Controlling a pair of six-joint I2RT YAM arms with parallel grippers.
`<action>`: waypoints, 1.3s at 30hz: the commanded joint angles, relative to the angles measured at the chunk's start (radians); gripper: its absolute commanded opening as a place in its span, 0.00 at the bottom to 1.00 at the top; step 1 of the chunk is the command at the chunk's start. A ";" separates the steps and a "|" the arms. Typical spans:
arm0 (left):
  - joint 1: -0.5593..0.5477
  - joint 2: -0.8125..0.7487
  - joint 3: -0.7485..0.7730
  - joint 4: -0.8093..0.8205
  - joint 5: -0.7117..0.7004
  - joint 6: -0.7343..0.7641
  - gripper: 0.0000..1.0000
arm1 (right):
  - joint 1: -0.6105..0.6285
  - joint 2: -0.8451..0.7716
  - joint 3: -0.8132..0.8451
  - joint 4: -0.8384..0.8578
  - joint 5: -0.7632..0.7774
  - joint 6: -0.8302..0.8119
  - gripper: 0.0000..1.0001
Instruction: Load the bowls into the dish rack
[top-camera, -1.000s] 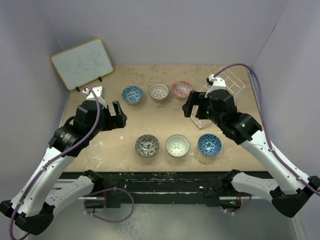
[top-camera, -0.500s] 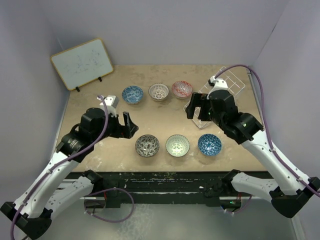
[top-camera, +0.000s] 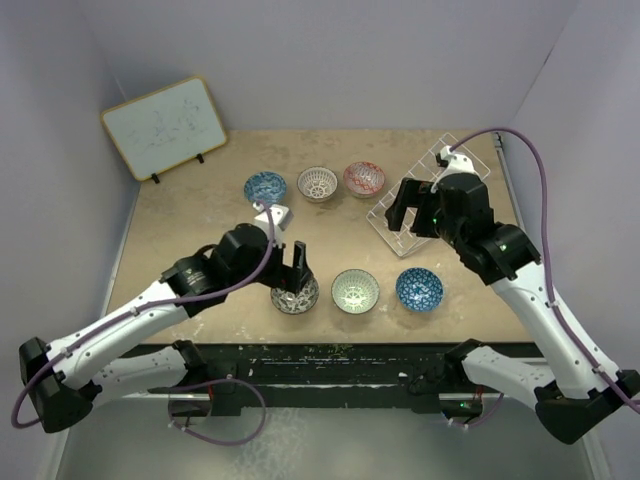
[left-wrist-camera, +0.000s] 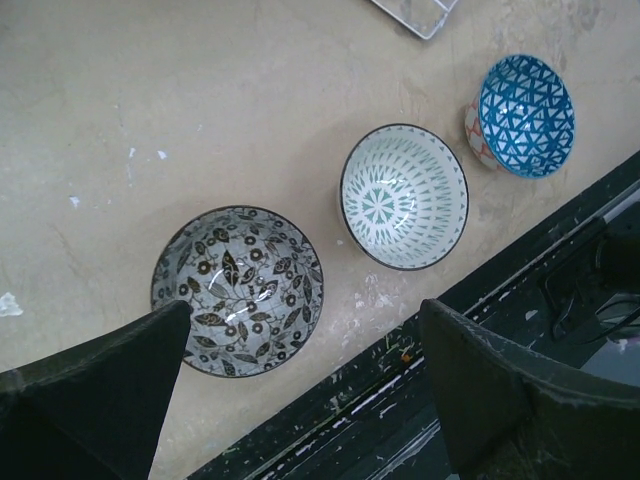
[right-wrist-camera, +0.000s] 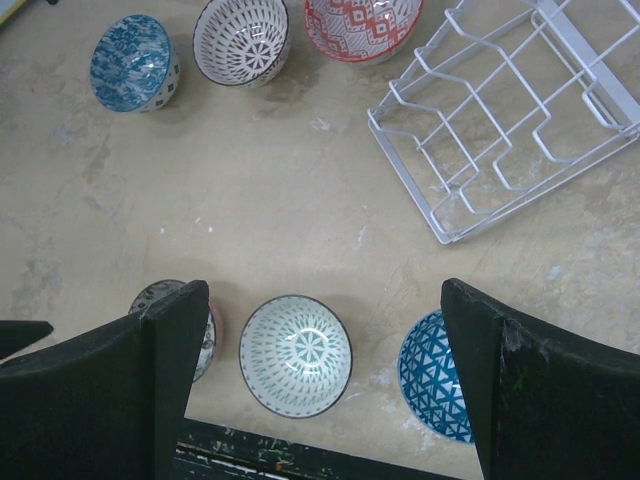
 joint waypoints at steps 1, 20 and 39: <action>-0.108 0.049 -0.003 0.087 -0.137 -0.056 0.99 | -0.002 0.007 0.062 0.013 -0.008 -0.036 1.00; -0.397 0.138 -0.198 0.240 -0.492 -0.146 0.80 | -0.014 0.030 0.275 -0.105 -0.024 -0.080 1.00; -0.398 0.271 -0.286 0.445 -0.375 0.003 0.60 | -0.014 0.009 0.226 -0.087 -0.008 -0.088 1.00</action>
